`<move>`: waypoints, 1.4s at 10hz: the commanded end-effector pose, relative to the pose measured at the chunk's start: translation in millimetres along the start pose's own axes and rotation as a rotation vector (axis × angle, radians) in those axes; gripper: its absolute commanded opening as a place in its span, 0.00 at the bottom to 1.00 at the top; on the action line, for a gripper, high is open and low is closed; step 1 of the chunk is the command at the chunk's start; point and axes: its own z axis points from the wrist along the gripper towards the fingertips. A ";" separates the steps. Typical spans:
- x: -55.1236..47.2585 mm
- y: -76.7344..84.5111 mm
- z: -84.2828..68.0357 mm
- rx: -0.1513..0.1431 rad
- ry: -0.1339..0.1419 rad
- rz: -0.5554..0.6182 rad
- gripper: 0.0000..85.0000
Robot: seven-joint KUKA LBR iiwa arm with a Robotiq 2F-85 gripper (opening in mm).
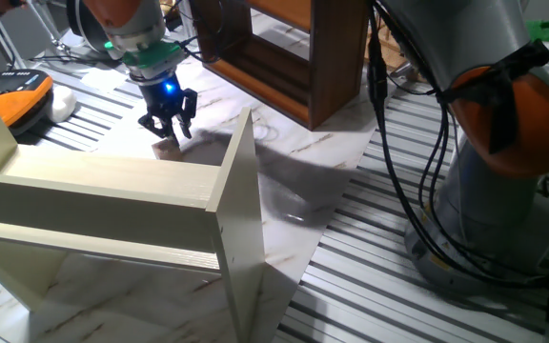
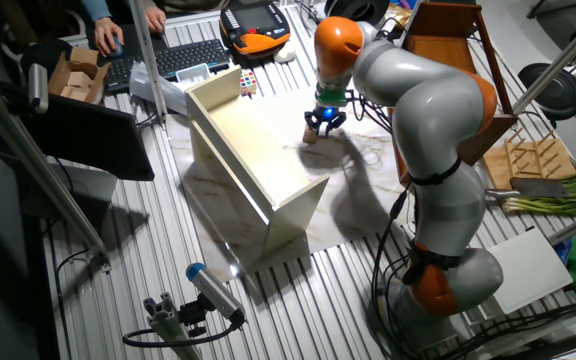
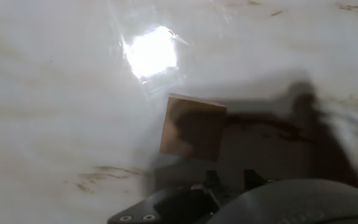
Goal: Put the object on the shelf
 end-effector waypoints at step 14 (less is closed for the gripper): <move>-30.4 28.4 17.1 -0.028 -0.027 0.124 0.80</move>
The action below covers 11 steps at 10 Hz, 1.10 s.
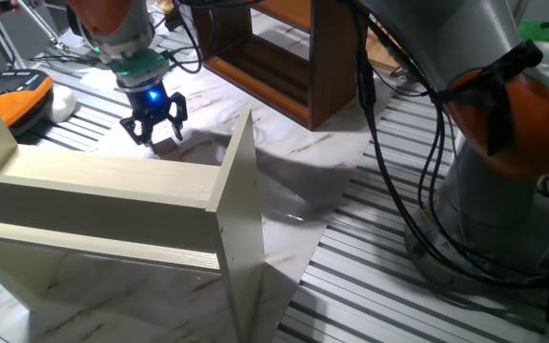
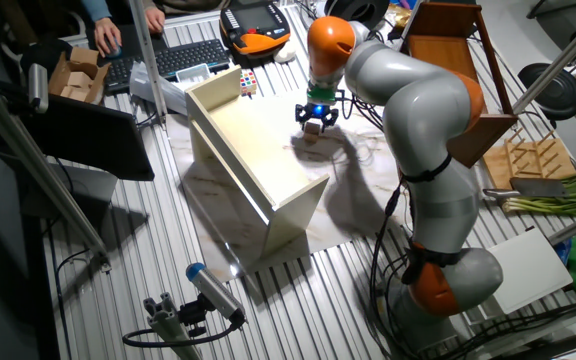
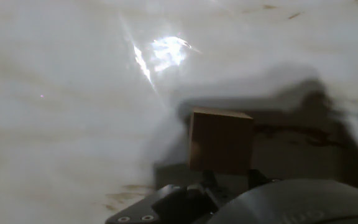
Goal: Put the object on the shelf
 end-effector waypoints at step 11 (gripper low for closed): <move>-10.3 -2.6 24.2 0.009 0.006 -0.068 0.20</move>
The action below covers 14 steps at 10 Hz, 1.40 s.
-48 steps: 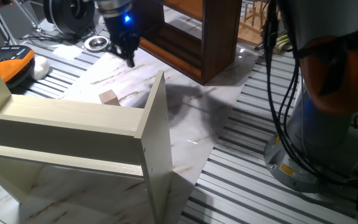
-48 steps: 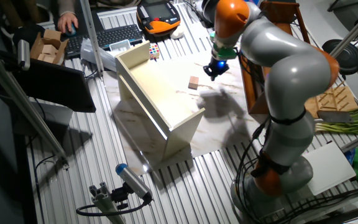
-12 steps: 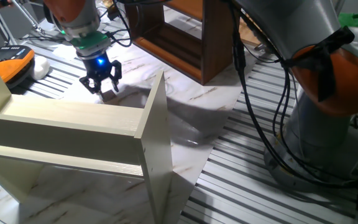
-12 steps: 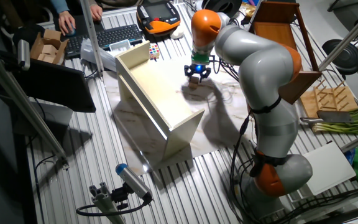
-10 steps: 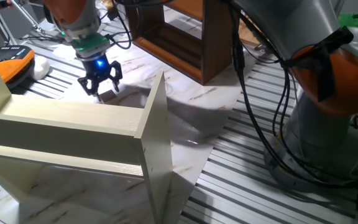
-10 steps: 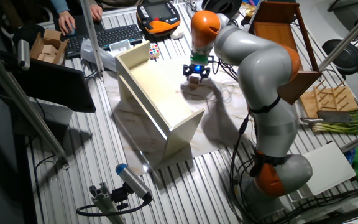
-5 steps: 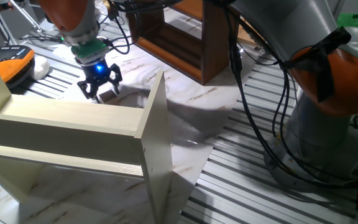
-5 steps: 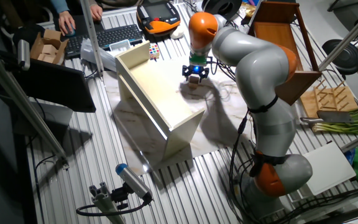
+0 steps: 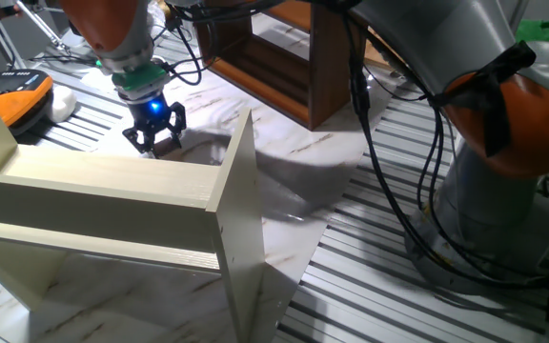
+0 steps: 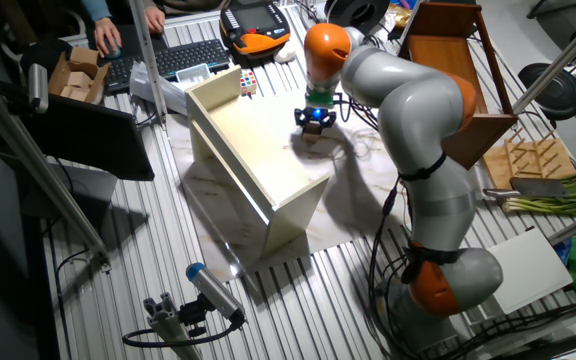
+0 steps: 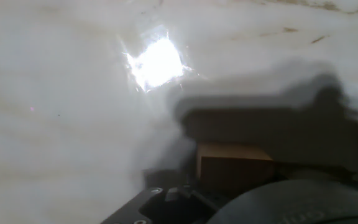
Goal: Put the object on the shelf
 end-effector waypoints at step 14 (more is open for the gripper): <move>29.9 -32.2 -71.0 -0.035 0.016 -0.068 0.00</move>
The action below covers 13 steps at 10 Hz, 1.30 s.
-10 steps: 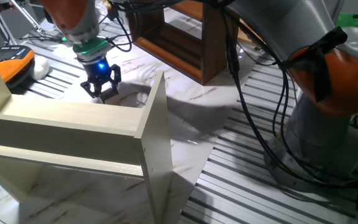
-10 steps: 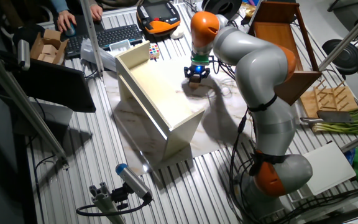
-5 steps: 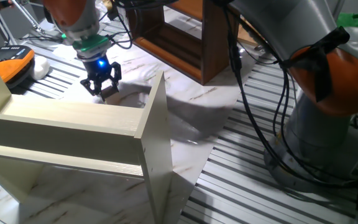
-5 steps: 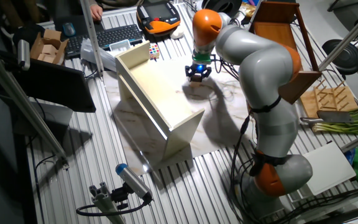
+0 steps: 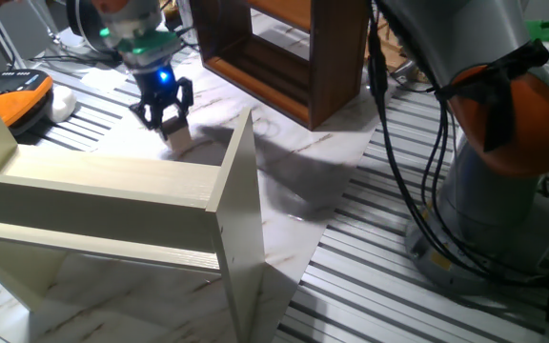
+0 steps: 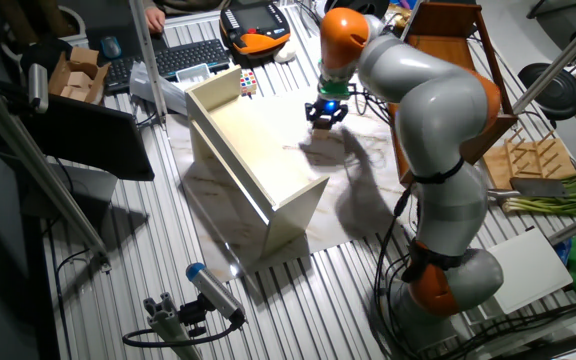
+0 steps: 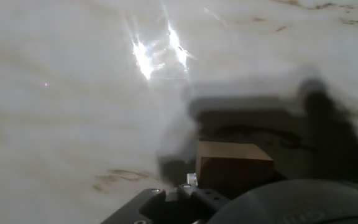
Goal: Put the object on the shelf
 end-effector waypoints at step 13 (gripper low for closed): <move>7.4 -8.8 -8.1 -0.012 -0.100 0.020 0.00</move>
